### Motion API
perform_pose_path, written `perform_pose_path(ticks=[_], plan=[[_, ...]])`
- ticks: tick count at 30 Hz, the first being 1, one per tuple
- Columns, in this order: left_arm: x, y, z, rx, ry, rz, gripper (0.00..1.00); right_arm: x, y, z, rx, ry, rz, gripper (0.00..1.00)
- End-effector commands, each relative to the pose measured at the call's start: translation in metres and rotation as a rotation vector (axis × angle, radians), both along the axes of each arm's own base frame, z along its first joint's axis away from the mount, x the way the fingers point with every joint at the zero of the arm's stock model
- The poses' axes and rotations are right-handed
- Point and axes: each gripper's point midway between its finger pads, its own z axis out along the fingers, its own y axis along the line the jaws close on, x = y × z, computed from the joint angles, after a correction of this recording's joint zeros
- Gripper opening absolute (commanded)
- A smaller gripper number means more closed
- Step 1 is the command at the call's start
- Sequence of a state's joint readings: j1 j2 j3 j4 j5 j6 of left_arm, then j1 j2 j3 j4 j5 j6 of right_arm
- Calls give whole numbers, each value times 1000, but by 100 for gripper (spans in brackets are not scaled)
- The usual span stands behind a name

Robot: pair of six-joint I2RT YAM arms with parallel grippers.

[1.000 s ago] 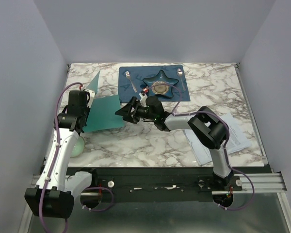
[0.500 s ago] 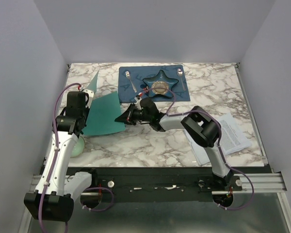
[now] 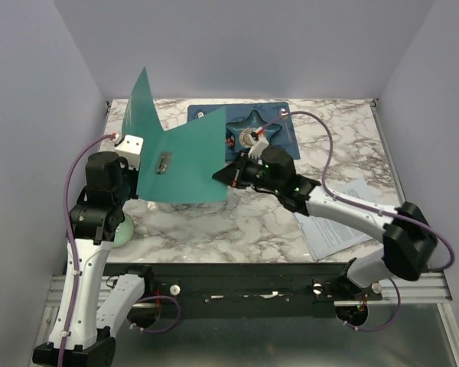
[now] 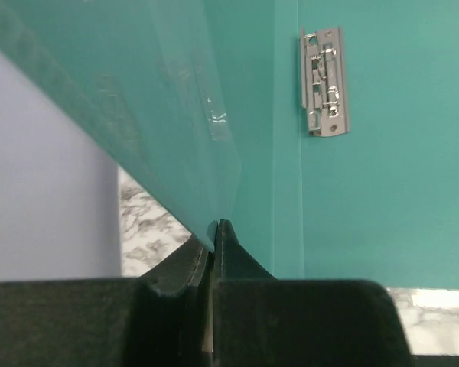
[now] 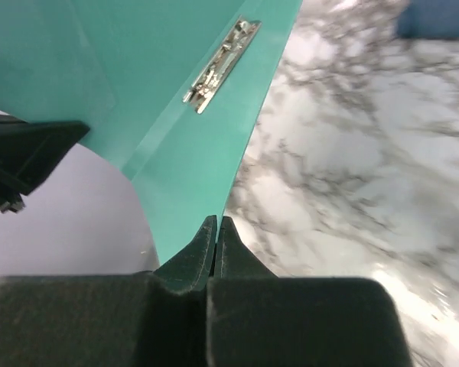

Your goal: Put the files into the folder

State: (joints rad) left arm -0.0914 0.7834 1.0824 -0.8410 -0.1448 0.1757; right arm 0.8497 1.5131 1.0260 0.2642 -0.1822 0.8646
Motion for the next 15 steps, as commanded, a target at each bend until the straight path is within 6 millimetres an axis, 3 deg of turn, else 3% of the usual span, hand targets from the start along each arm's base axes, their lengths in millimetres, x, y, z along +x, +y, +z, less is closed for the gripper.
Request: perform_pose_path(ticks=[1, 2, 3, 4, 7, 10, 11, 15], plan=[[1, -22, -18, -51, 59, -121, 18, -22, -67, -55, -267, -49, -85, 1], [0, -23, -22, -51, 73, -129, 24, -26, -76, -57, -276, -48, -97, 1], [0, -23, -27, -50, 86, -131, 27, -36, -88, -77, -318, -14, -97, 1], [0, -23, -30, -44, 95, -135, 29, -37, -97, -72, -312, -24, -127, 1], [-1, -28, -38, -52, 123, -161, 34, -50, -119, -93, -350, 19, -159, 0], [-6, -32, -48, -58, 165, -195, 53, -60, -142, -117, -401, 64, -209, 1], [-7, -31, -48, -52, 167, -194, 61, -62, -147, -114, -389, 58, -221, 1], [-9, -32, -47, -38, 161, -217, 77, -73, -168, -132, -431, 84, -246, 1]])
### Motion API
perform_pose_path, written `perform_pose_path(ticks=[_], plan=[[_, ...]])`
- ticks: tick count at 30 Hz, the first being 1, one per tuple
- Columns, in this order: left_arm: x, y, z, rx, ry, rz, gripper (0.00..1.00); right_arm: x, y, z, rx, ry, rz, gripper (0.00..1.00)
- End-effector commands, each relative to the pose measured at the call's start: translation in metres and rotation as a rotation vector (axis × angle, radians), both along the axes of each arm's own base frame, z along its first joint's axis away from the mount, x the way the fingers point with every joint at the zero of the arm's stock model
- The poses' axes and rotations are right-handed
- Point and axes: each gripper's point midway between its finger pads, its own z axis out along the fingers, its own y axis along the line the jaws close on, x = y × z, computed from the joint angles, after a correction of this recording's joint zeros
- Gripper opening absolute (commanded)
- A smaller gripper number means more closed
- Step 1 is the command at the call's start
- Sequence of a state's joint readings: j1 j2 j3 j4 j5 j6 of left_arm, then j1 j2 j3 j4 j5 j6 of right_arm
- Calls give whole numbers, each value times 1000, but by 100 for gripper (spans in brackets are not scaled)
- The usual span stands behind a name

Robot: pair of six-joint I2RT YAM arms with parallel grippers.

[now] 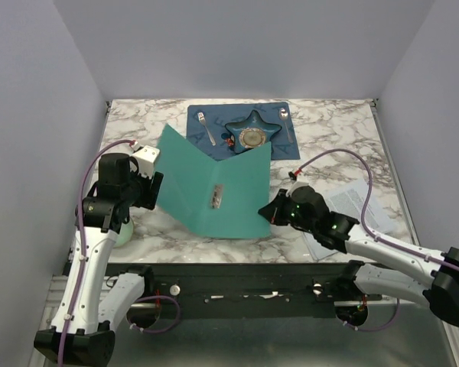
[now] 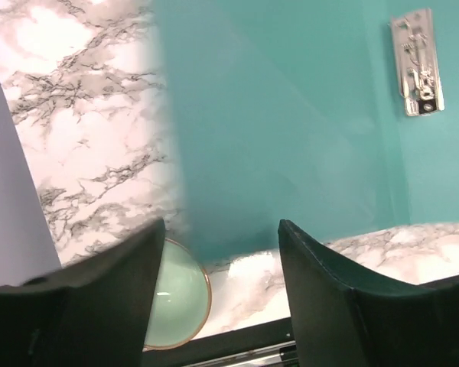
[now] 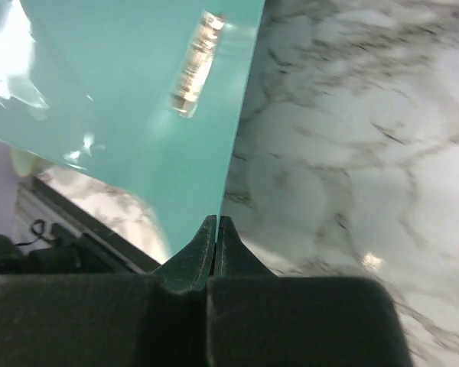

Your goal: Put the files into the folder

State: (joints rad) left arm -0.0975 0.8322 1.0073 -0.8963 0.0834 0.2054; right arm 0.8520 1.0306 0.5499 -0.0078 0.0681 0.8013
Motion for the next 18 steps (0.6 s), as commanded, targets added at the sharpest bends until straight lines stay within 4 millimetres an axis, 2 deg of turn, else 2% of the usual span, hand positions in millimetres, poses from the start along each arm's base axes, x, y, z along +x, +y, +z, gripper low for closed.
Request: perform_pose_path(ticks=[1, 3, 8, 12, 18], plan=[[-1, 8, 7, 54, -36, -17, 80, -14, -36, -35, -147, 33, -48, 1], [0, 9, 12, 69, -48, -23, 86, -18, -43, -41, -164, 48, -56, 1], [1, 10, 29, 90, -104, -41, 89, -23, -53, -49, -187, 75, -82, 0], [3, 2, 29, 71, -103, -86, 90, -28, -70, -58, -229, 120, -144, 0], [16, -10, 23, 52, -80, -143, 93, -32, -95, -67, -275, 126, -228, 0]])
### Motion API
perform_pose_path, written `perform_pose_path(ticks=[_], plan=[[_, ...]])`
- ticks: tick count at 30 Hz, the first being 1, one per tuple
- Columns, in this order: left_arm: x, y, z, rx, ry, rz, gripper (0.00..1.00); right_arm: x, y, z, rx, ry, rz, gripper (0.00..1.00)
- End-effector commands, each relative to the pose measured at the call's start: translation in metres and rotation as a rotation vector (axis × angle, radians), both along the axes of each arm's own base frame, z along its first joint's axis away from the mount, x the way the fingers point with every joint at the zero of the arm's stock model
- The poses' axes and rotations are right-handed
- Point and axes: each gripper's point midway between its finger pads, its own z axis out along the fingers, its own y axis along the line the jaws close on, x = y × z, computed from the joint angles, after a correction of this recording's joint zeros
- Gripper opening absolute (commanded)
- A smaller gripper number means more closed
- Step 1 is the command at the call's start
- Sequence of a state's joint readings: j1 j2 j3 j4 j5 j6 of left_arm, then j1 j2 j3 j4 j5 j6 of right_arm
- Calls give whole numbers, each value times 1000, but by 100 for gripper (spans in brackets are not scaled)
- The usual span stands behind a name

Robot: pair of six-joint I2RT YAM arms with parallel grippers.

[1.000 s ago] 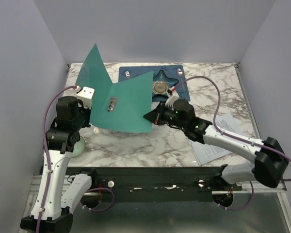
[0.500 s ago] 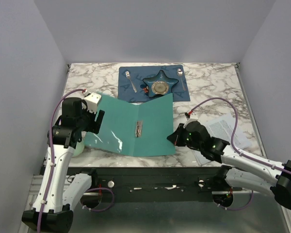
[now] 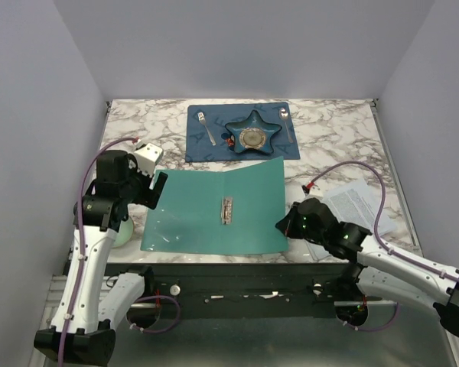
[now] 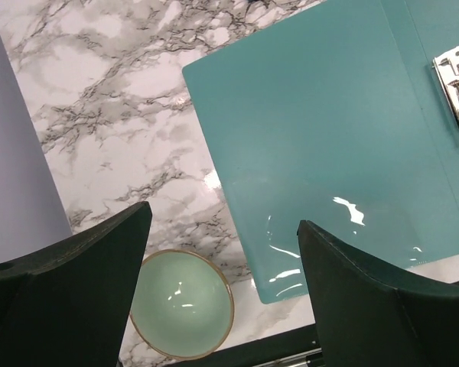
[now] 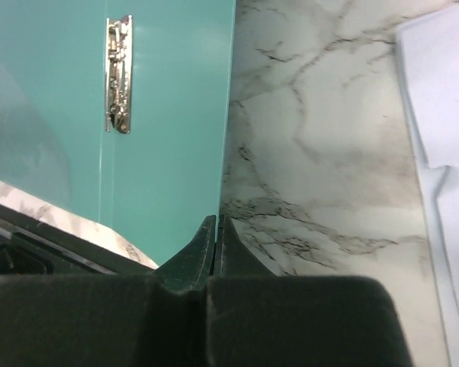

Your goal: Put the files into the folder

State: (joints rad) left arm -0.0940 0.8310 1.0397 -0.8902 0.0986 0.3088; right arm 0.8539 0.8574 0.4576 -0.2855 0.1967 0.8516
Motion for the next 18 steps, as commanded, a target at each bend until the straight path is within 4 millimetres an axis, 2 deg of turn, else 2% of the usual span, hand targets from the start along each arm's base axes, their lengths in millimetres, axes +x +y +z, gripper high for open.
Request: perform_pose_path(ticks=[1, 6, 9, 10, 11, 12, 14, 15, 17, 18], plan=[[14, -14, 7, -7, -13, -77, 93, -6, -35, -23, -121, 22, -91, 1], [20, -20, 7, -10, -7, -92, 93, -8, -34, -26, -136, 27, -71, 1], [20, -22, 4, -9, 1, -99, 93, -4, -25, -24, -138, 28, -43, 2], [20, -22, 3, -8, 4, -101, 93, -4, -23, -30, -162, 49, -33, 7], [20, -22, 2, -7, 5, -99, 93, -3, -21, -33, -175, 64, -24, 18], [19, -22, 1, -1, 6, -98, 93, -3, -20, -34, -191, 72, -13, 46], [18, -20, 2, 9, 0, -98, 93, 1, -15, -34, -223, 99, -10, 59], [18, -20, 1, 13, 0, -99, 94, 0, -16, -33, -236, 108, -7, 69], [18, -19, 1, 23, -3, -99, 94, 4, -12, -24, -231, 95, -3, 78], [18, -18, 0, 27, -1, -100, 94, 3, -15, -21, -245, 96, -1, 86]])
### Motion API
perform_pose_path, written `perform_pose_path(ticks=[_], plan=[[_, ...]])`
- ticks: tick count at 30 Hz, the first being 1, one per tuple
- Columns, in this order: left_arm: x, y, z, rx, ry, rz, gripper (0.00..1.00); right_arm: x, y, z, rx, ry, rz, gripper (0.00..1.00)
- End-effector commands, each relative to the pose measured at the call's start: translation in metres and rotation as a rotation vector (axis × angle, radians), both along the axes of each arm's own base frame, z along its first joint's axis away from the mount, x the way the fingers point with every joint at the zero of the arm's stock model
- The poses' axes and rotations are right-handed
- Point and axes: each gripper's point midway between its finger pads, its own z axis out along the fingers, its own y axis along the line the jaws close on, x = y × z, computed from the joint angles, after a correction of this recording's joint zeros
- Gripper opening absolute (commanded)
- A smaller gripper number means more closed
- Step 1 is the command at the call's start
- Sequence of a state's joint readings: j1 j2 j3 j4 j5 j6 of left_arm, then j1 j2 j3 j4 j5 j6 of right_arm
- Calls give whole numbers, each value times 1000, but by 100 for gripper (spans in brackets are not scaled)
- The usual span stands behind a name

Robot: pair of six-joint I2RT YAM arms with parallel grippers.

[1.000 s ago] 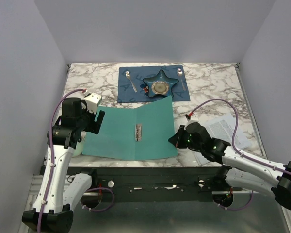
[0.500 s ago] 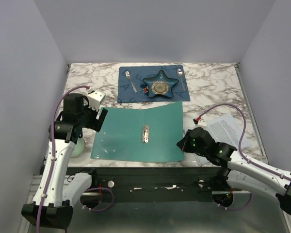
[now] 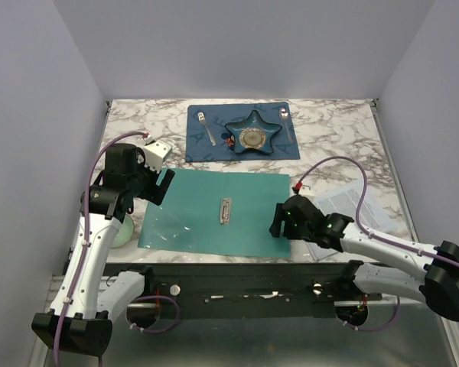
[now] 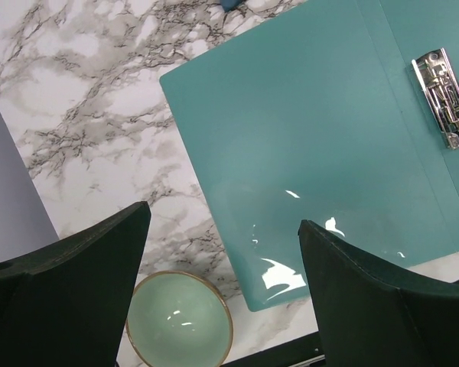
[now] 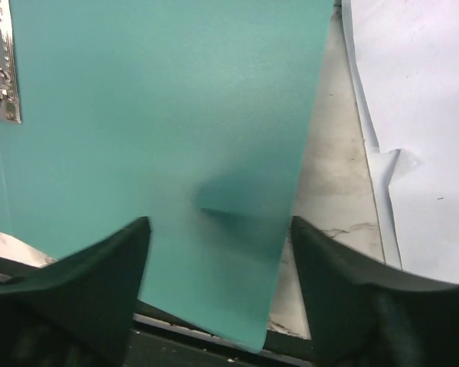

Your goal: Put the files into the folder

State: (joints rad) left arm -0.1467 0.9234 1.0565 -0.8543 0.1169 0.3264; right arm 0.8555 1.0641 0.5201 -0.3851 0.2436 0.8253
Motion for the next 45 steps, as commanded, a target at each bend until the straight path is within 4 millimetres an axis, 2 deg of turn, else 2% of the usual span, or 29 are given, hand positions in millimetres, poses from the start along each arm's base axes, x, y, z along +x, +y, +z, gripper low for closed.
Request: perform_pose_path(ticks=[1, 2, 4, 5, 9, 15, 20, 23, 30, 34, 41, 44, 45], plan=[[1, 0, 8, 21, -38, -20, 94, 6, 0, 24, -26, -31, 12, 88], [1, 0, 8, 22, -41, -21, 94, 12, 0, 39, -18, -65, 0, 90], [1, 1, 7, 23, -37, -20, 94, 12, -9, 47, -52, -77, -15, 92], [2, 0, 7, 22, -41, -21, 94, 19, -15, 57, -66, -109, -43, 92], [6, -2, 3, 17, -42, -25, 94, 33, -40, 64, -141, -129, -89, 91], [9, 0, -8, 37, -25, -19, 94, 57, -61, 39, -300, -57, -117, 87], [8, 3, -9, 55, -41, -17, 94, 72, -56, 27, -357, -19, -92, 84], [7, 6, -12, 66, -37, -10, 94, 87, -55, 27, -361, -24, -103, 81], [9, 11, -19, 95, -39, -3, 94, 112, -57, 13, -410, 21, -98, 67], [9, 13, -22, 109, -38, -1, 94, 116, -55, -3, -432, 68, -80, 65], [12, 14, -23, 116, -44, 7, 94, 120, -53, -15, -446, 104, -75, 59], [14, 15, -23, 120, -44, 9, 94, 121, -53, -16, -447, 107, -73, 52], [14, 15, -23, 123, -45, 9, 94, 120, -53, -17, -447, 111, -74, 47]])
